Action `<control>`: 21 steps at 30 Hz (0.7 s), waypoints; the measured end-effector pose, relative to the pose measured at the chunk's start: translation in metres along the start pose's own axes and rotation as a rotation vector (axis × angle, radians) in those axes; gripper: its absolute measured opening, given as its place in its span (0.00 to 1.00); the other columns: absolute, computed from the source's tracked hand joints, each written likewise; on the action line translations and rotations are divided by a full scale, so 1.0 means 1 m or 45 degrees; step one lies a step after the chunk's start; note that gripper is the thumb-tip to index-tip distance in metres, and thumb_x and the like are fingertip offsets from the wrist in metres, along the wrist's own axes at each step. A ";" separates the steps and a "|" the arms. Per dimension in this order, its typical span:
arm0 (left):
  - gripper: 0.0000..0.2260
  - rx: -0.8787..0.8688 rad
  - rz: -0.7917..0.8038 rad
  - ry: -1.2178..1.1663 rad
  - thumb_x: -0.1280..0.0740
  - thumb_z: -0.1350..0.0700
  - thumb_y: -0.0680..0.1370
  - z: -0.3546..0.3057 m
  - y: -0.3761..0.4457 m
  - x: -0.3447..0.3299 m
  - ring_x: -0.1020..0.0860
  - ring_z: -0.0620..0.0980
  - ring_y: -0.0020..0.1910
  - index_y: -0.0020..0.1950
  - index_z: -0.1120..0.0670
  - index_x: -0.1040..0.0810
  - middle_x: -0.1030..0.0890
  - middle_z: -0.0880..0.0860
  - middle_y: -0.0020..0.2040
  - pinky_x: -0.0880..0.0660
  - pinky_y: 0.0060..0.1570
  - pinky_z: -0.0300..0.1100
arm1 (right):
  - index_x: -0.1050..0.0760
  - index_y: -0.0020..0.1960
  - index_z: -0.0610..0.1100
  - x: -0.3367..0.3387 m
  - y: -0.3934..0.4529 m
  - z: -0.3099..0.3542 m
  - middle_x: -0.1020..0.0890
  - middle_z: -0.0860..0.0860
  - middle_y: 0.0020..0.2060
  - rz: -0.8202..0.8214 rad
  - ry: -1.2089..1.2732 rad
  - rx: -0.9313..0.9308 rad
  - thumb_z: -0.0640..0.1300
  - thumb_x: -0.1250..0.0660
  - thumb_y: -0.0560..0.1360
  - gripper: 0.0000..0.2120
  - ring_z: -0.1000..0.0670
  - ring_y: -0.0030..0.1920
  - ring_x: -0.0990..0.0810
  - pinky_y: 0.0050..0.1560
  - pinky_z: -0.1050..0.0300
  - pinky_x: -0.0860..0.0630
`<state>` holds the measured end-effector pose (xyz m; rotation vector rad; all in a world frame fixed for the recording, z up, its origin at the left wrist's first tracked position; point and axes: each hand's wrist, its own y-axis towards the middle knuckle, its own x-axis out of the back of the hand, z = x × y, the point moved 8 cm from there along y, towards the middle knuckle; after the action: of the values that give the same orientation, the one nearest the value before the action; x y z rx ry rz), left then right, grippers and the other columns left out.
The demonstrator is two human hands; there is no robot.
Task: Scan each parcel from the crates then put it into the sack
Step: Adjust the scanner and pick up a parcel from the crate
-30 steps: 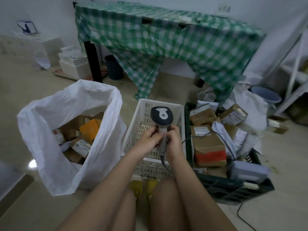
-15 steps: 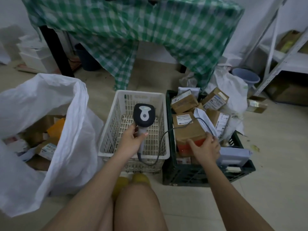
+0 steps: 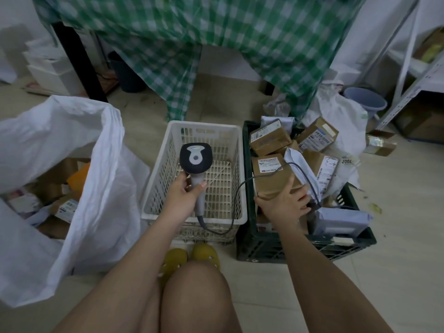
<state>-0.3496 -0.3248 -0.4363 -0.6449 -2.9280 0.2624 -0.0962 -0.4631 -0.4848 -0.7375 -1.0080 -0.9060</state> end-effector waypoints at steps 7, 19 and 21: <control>0.12 -0.007 0.001 -0.003 0.33 0.59 0.79 -0.003 -0.002 0.002 0.23 0.50 0.57 0.61 0.48 0.28 0.21 0.49 0.56 0.26 0.57 0.47 | 0.55 0.77 0.51 0.014 -0.023 -0.006 0.51 0.38 0.74 -0.178 0.155 0.007 0.68 0.26 0.60 0.58 0.34 0.73 0.49 0.71 0.32 0.49; 0.12 -0.030 0.039 0.083 0.34 0.58 0.79 -0.009 -0.008 -0.005 0.24 0.51 0.55 0.62 0.50 0.29 0.22 0.51 0.56 0.27 0.57 0.48 | 0.40 0.71 0.45 0.006 -0.067 -0.042 0.48 0.36 0.72 -0.320 0.385 0.101 0.62 0.23 0.60 0.48 0.35 0.71 0.46 0.70 0.38 0.39; 0.15 -0.025 0.040 0.092 0.33 0.58 0.79 -0.009 -0.009 -0.006 0.24 0.52 0.57 0.64 0.52 0.28 0.22 0.52 0.57 0.26 0.59 0.49 | 0.41 0.70 0.49 0.006 -0.071 -0.051 0.51 0.42 0.72 -0.308 0.494 0.072 0.61 0.23 0.60 0.46 0.36 0.71 0.46 0.68 0.38 0.34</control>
<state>-0.3464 -0.3343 -0.4258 -0.6888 -2.8569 0.2094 -0.1391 -0.5393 -0.4906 -0.3740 -0.7814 -1.1727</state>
